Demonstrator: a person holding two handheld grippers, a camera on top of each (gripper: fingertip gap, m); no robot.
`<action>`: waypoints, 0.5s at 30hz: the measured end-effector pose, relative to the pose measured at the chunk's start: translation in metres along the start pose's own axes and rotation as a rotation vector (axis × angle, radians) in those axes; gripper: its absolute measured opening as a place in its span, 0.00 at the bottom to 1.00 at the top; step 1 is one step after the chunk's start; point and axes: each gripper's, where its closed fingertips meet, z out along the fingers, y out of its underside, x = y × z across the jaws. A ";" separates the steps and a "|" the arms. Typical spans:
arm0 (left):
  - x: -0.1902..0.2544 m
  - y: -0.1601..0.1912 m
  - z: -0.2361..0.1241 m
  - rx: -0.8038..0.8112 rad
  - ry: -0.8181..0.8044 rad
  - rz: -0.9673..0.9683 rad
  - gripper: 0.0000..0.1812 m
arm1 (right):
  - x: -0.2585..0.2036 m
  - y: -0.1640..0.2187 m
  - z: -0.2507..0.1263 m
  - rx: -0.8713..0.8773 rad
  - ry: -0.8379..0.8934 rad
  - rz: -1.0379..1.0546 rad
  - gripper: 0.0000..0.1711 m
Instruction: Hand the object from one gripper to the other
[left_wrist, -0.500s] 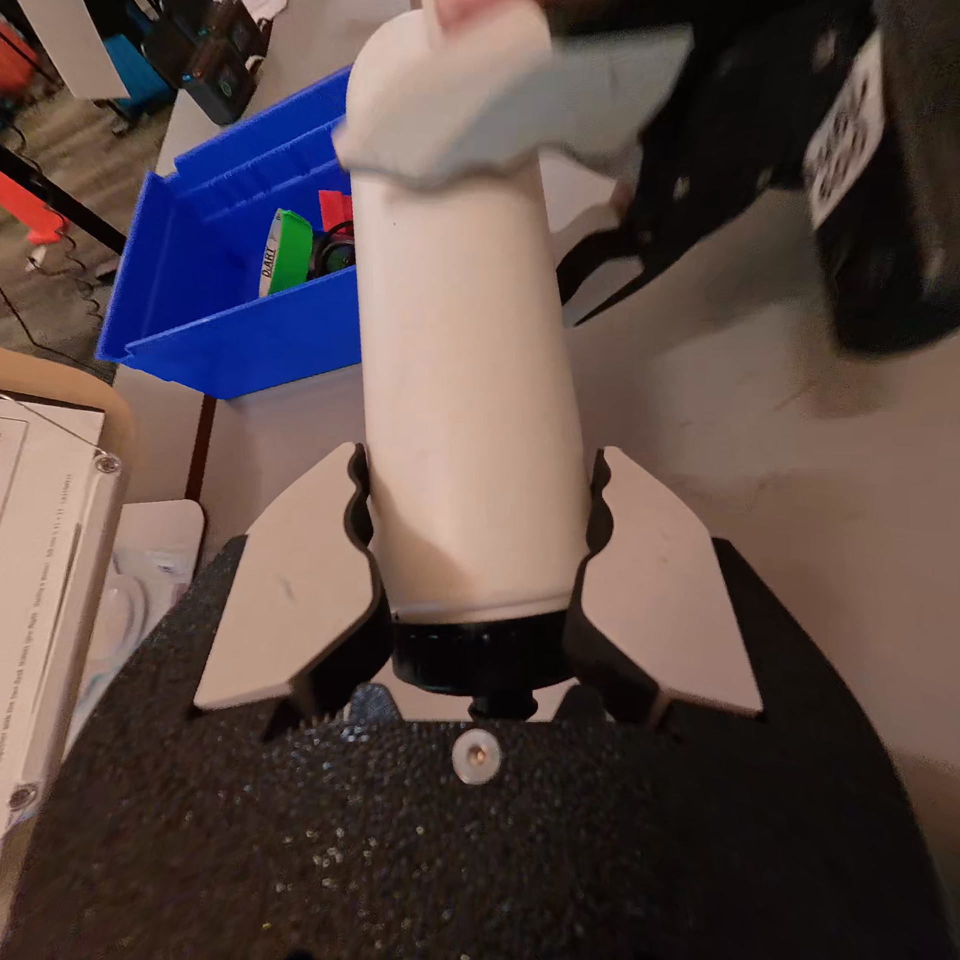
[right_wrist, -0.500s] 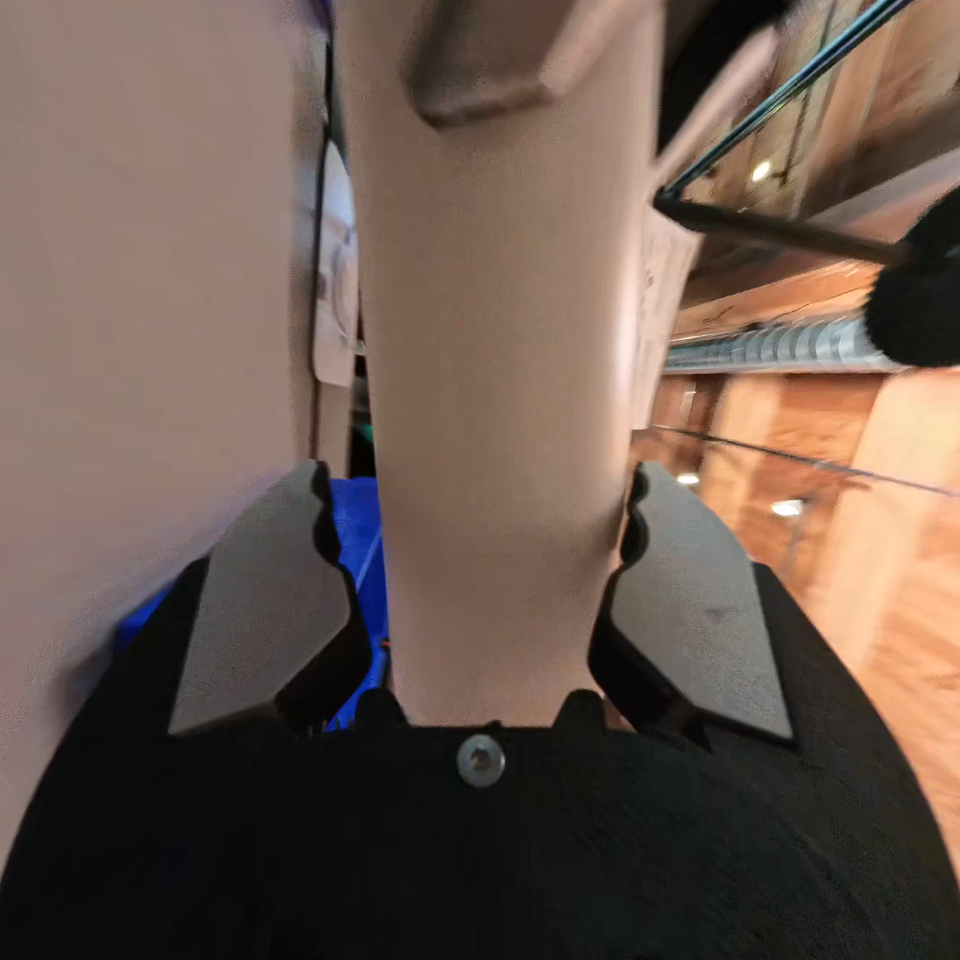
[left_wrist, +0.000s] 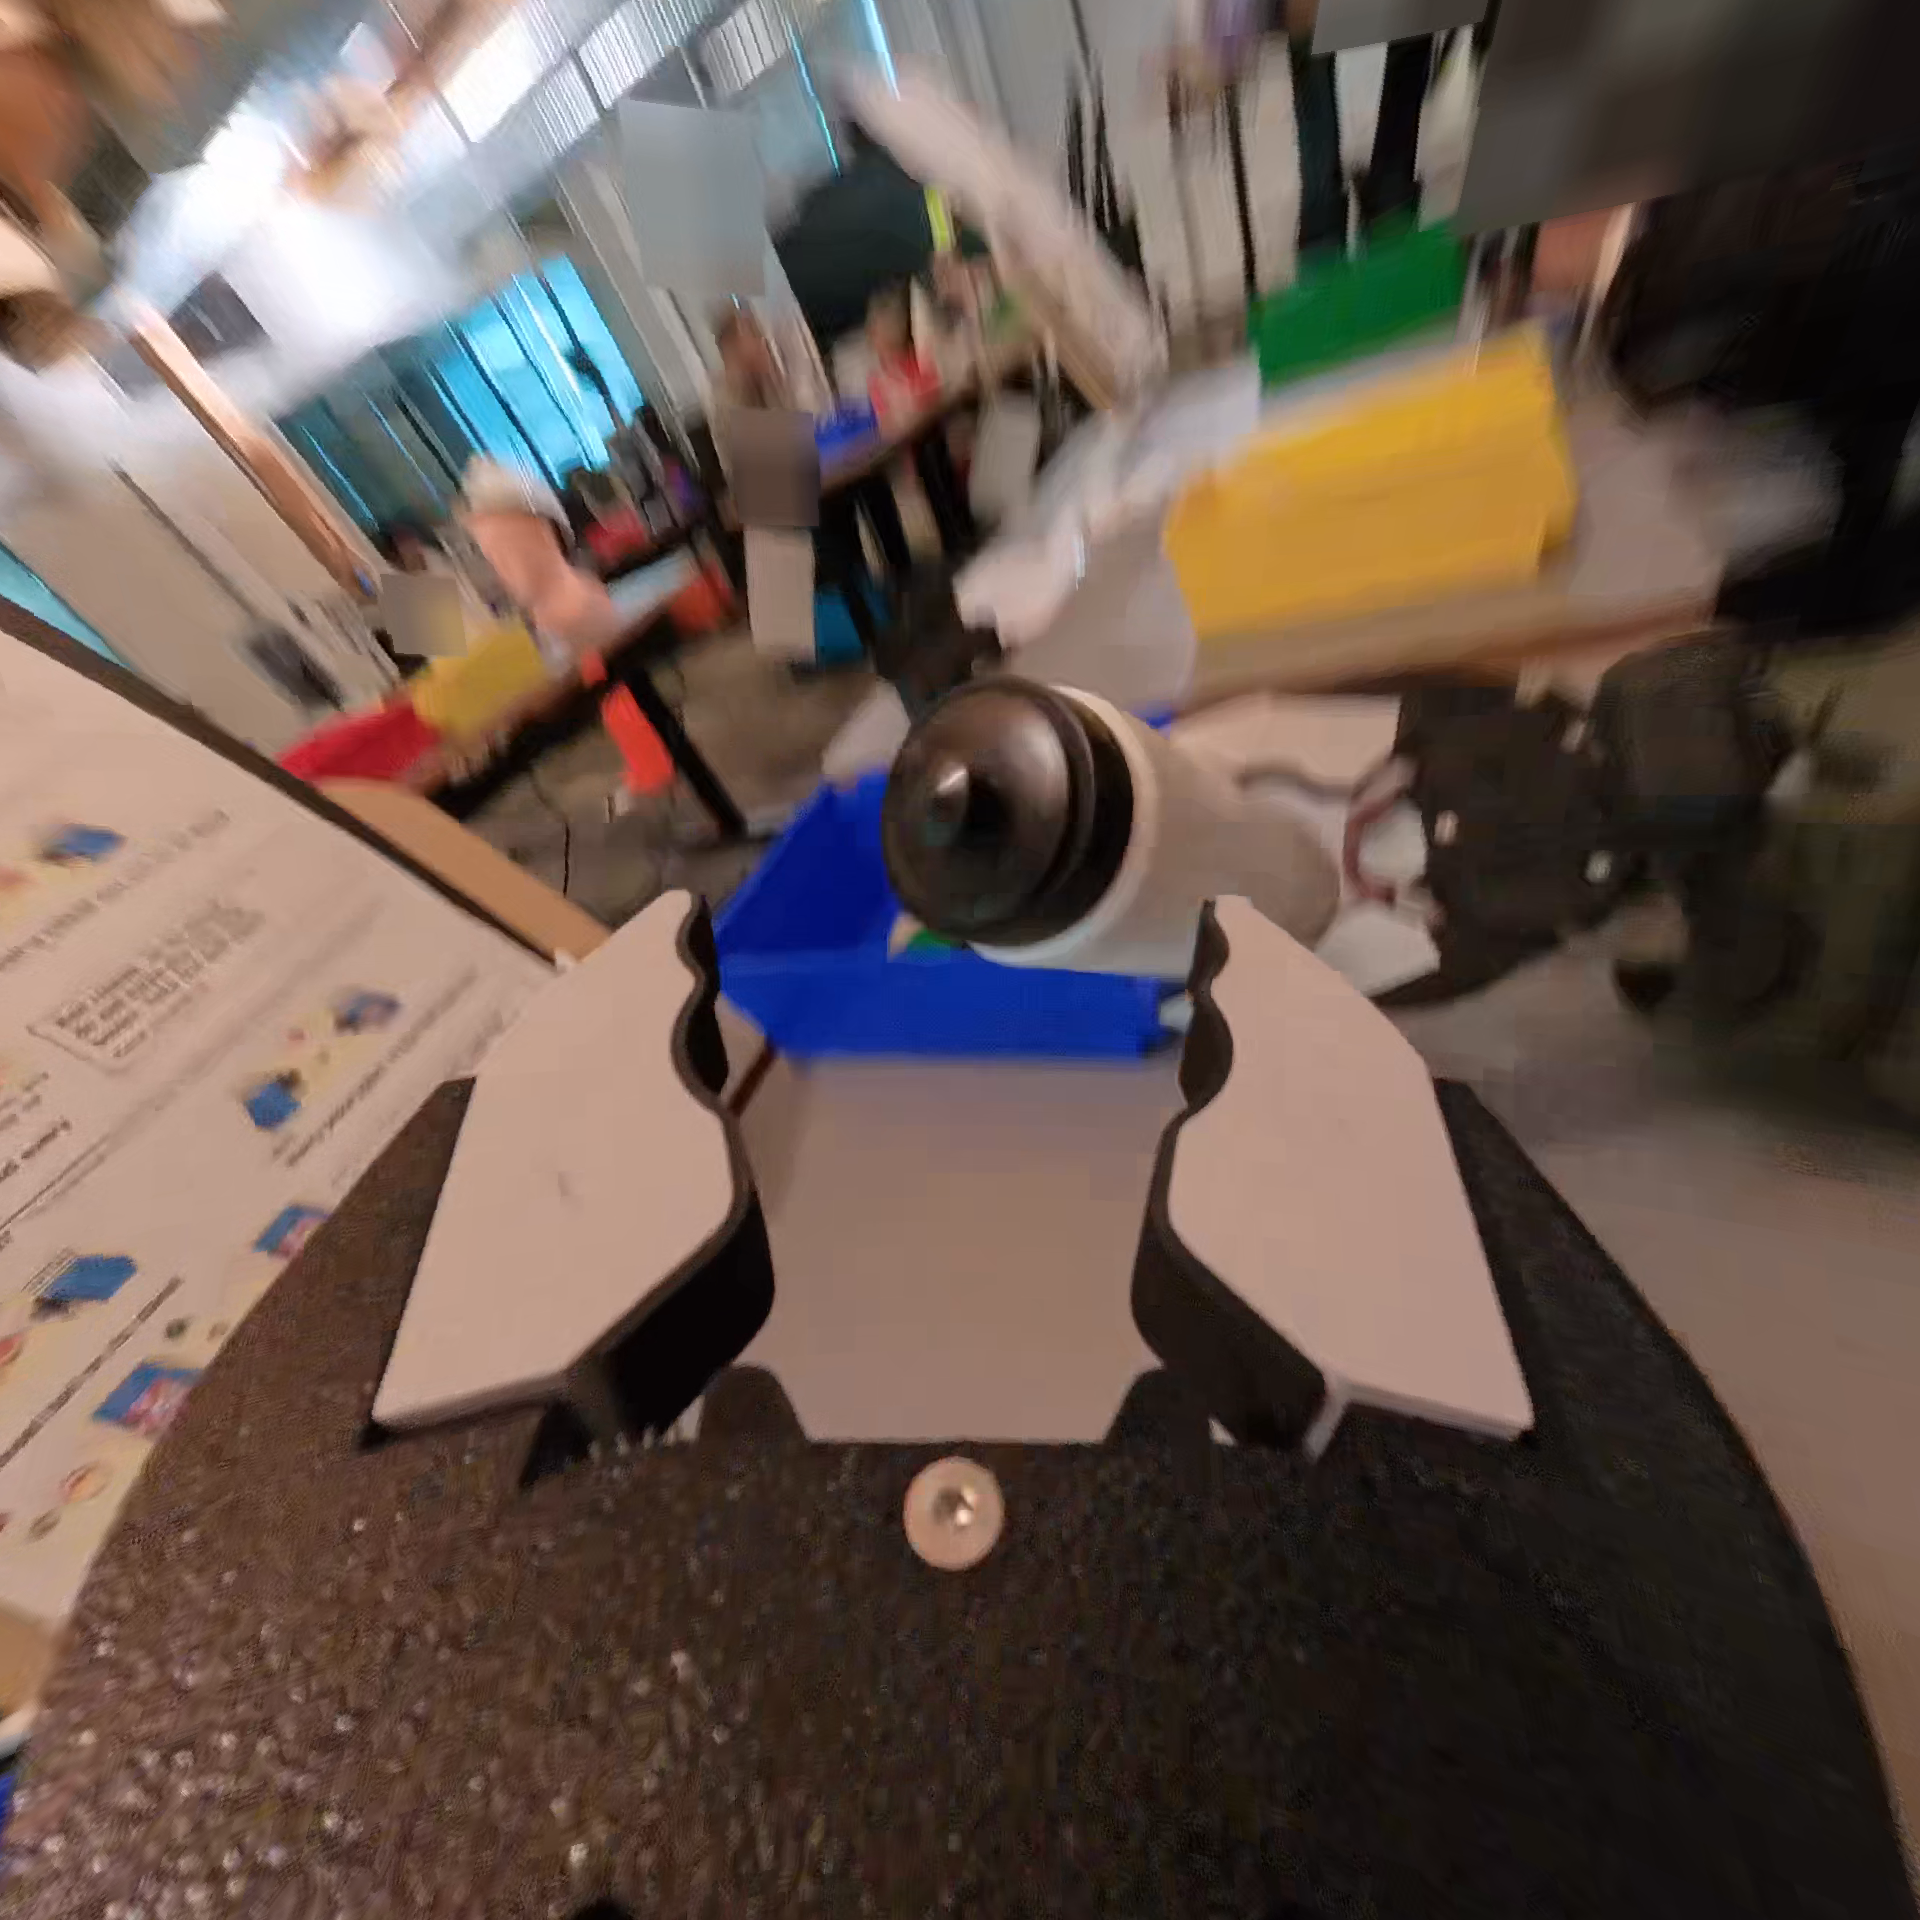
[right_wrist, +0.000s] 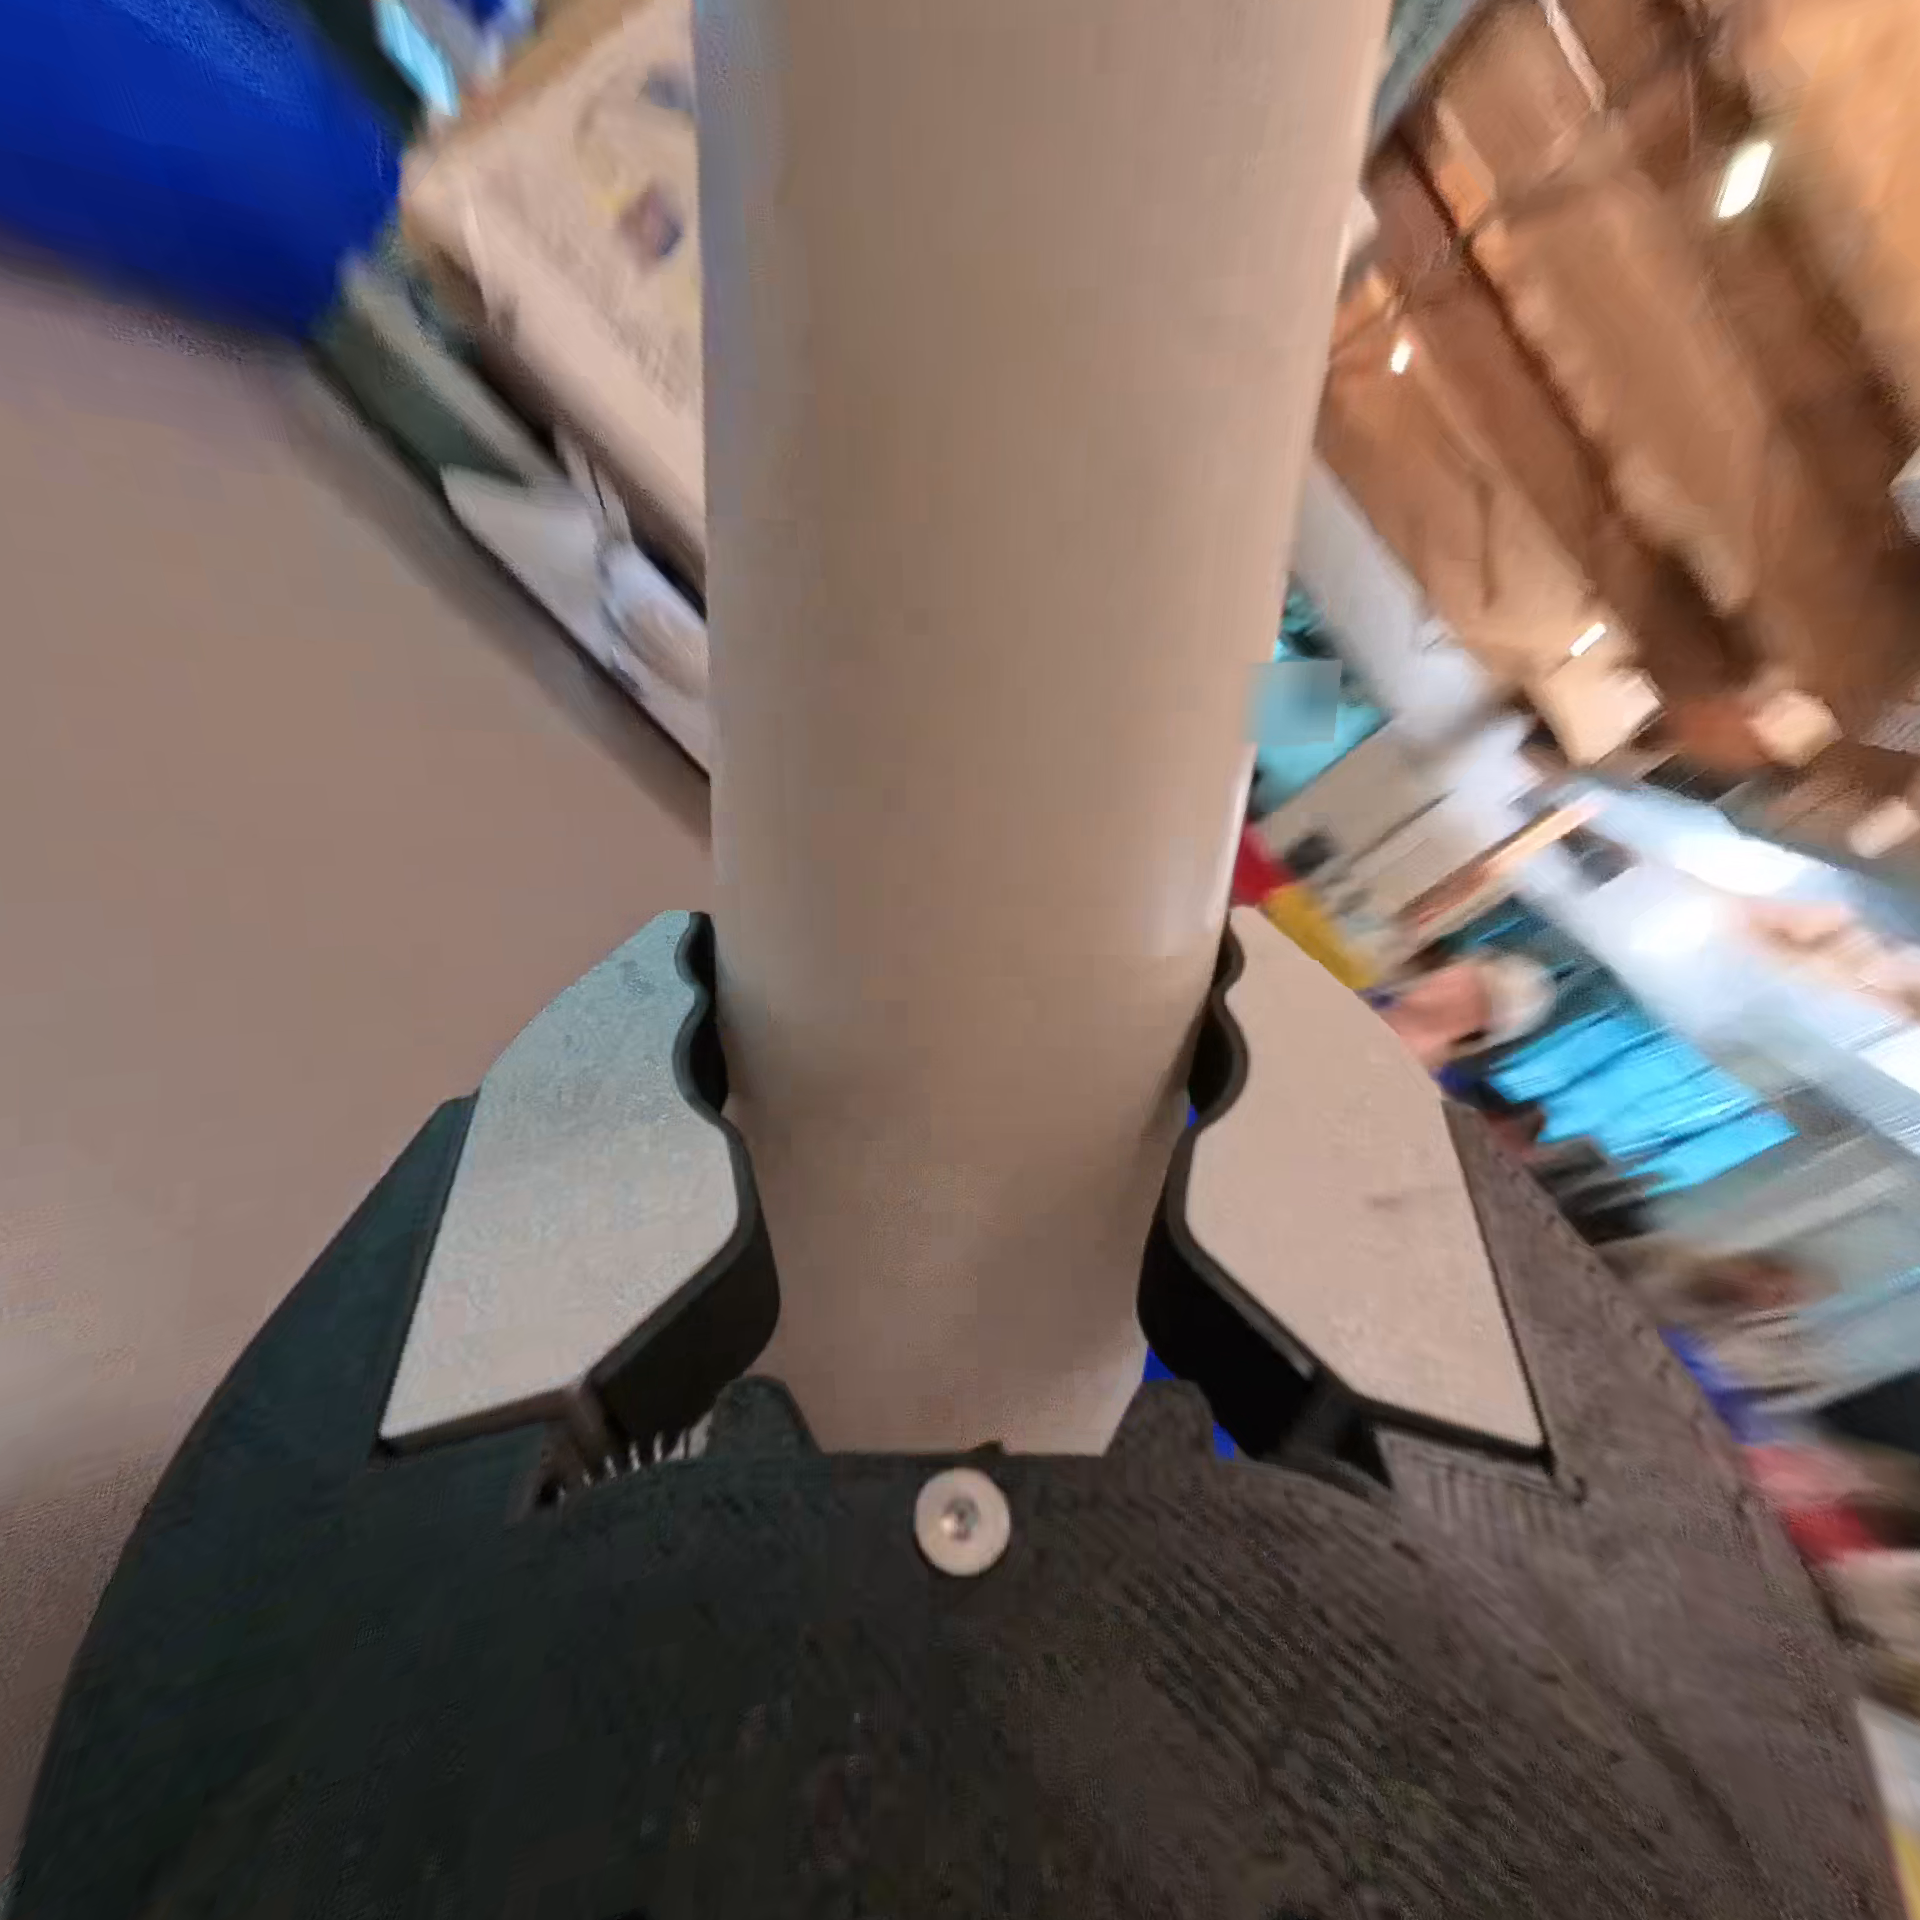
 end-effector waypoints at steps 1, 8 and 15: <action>-0.004 -0.015 -0.006 0.106 -0.007 -0.054 0.46 | 0.009 -0.003 -0.004 0.038 -0.010 0.173 0.52; 0.045 0.002 0.033 0.212 0.331 -0.225 0.54 | 0.041 -0.080 -0.031 0.483 -0.345 0.984 0.52; 0.084 -0.004 0.049 0.309 0.569 -0.441 0.53 | 0.036 -0.119 -0.053 0.758 -0.636 1.248 0.52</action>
